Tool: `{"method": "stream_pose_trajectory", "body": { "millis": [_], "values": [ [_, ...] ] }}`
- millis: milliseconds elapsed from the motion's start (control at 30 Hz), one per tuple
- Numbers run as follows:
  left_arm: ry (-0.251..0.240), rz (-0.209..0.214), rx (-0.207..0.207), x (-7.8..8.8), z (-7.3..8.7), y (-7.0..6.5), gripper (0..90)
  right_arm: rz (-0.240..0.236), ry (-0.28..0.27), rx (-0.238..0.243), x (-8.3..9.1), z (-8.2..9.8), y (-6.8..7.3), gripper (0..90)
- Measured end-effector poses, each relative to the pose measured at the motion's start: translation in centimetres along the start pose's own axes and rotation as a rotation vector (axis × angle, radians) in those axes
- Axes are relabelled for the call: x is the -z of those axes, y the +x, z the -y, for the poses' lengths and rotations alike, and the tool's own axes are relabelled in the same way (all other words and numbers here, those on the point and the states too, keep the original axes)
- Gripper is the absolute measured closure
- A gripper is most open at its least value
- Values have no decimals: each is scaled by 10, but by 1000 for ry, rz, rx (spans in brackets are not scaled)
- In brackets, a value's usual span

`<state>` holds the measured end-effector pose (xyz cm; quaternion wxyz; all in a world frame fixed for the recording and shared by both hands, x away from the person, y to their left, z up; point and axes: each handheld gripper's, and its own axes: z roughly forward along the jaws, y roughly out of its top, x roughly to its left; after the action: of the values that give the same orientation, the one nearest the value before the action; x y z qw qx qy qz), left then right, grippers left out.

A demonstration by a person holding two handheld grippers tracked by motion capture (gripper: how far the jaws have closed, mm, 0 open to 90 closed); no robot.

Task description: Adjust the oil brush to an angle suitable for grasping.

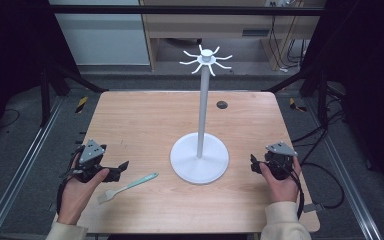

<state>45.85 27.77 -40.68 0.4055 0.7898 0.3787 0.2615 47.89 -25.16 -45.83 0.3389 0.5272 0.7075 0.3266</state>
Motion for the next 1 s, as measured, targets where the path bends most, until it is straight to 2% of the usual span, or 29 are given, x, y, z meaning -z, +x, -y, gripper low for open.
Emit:
{"method": "stream_pose_trajectory", "body": {
  "millis": [67, 100, 200, 233, 267, 333, 367, 400, 433, 600, 633, 667, 700, 833, 867, 900, 933, 1000],
  "values": [
    [2, 9, -9, -1, -3, 0, 27, -2, 5, -9, 0, 1, -1, 117],
    [7, 22, -31, -4, -7, 0, 48, -6, 7, -11, 1, 1, -2, 116],
    [46, 23, -55, -11, -18, -1, 52, -2, -14, -8, 3, -2, 1, 123],
    [68, 23, -86, -13, -26, -3, 54, -1, -13, -1, 2, -2, 2, 125],
    [68, 23, -86, -13, -26, -3, 59, 2, -15, 3, 2, -3, 4, 133],
    [119, 25, -125, -18, -34, -5, 63, 4, -31, 15, 2, -5, 7, 147],
    [170, 28, -160, -24, -42, -7, 75, 4, -42, 25, 3, -7, 10, 148],
    [170, 28, -160, -24, -42, -7, 93, 4, -42, 25, 3, -7, 10, 148],
    [196, 28, -173, -28, -46, -9, 93, 6, -48, 32, 3, -8, 11, 150],
    [285, 42, -236, -49, -57, -15, 293, 10, -29, 41, -1, -7, 11, 151],
    [285, 42, -236, -49, -57, -15, 343, 14, -25, 42, -1, -6, 10, 150],
    [300, 50, -243, -52, -58, -16, 343, 14, -25, 42, -1, -6, 10, 150],
    [319, 59, -249, -56, -59, -18, 391, 18, -20, 41, -1, -6, 9, 150],
    [341, 91, -246, -65, -60, -24, 607, 19, -13, 38, -3, -6, 8, 147],
    [356, 99, -249, -68, -59, -26, 706, 19, -10, 40, -4, -6, 8, 145],
    [370, 110, -255, -70, -59, -28, 765, 21, -8, 42, -4, -6, 9, 141],
    [386, 127, -264, -72, -59, -30, 765, 21, -8, 42, -4, -6, 9, 141],
    [410, 149, -274, -76, -57, -33, 838, 20, 1, 47, -4, -6, 10, 135]
  ]
}}
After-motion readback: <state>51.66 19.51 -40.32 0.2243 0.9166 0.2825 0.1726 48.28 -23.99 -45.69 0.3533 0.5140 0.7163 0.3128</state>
